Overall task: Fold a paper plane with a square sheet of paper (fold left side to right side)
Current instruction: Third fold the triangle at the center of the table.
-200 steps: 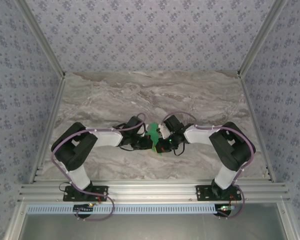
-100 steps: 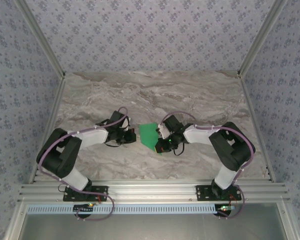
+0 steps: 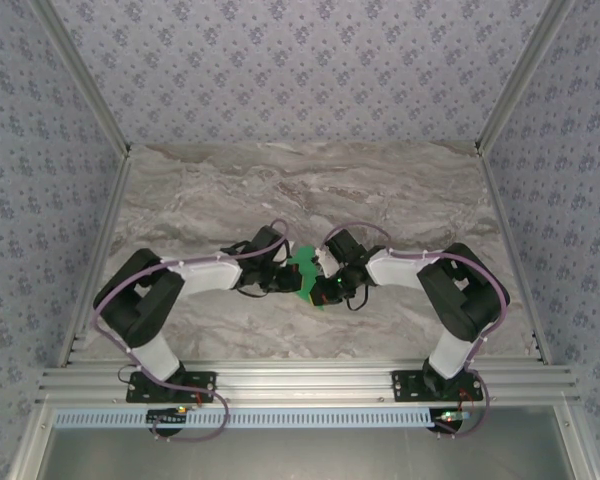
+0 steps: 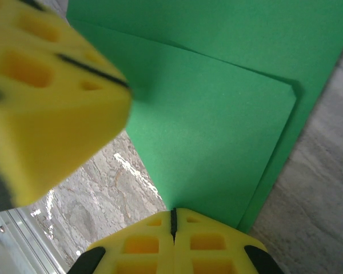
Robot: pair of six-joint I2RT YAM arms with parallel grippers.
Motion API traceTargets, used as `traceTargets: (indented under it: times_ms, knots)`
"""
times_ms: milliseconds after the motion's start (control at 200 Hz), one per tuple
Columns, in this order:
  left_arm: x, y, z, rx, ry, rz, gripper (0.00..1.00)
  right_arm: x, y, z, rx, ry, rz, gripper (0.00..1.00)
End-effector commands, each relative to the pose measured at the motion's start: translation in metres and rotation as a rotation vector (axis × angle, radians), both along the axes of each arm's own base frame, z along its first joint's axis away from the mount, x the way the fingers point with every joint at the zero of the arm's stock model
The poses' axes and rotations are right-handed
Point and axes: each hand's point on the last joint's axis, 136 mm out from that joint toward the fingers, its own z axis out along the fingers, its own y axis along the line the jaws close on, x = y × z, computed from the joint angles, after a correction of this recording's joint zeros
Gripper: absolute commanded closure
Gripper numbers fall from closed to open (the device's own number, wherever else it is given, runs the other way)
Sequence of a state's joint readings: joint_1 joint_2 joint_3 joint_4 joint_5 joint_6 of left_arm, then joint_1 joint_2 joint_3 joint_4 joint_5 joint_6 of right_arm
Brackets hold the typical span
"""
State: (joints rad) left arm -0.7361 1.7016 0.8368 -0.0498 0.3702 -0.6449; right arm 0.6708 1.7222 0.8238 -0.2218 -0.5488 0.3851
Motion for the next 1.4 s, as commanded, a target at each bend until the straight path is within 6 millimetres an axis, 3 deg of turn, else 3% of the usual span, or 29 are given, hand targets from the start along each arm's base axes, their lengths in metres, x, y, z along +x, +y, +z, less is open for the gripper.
traceTargets:
  times_ms: [0, 310, 495, 770, 1134, 1279, 1394]
  knots:
    - [0.006, -0.010, 0.001, -0.015, -0.005, -0.005, 1.00, -0.036, -0.045, -0.044, -0.248, 0.126, -0.004, 1.00]
    - [-0.005, 0.024, -0.044, 0.154, 0.060, 0.054, 1.00, -0.041, -0.041, -0.037, -0.226, 0.135, 0.018, 1.00]
    - [-0.003, 0.039, -0.053, 0.179, 0.077, 0.092, 1.00, -0.051, -0.050, -0.033, -0.249, 0.148, 0.025, 1.00]
    - [0.000, 0.053, -0.050, 0.179, 0.071, 0.117, 1.00, -0.072, -0.072, -0.039, -0.297, 0.183, 0.006, 1.00]
    - [0.003, 0.049, -0.047, 0.163, 0.058, 0.104, 1.00, -0.084, -0.094, -0.040, -0.288, 0.199, -0.055, 1.00]
    - [0.006, 0.038, -0.036, 0.101, 0.045, 0.093, 1.00, -0.075, -0.084, -0.020, -0.204, 0.134, -0.046, 1.00]
    - [0.012, 0.023, -0.008, 0.011, 0.010, 0.077, 0.94, -0.059, -0.068, 0.009, -0.103, 0.035, -0.032, 0.98]
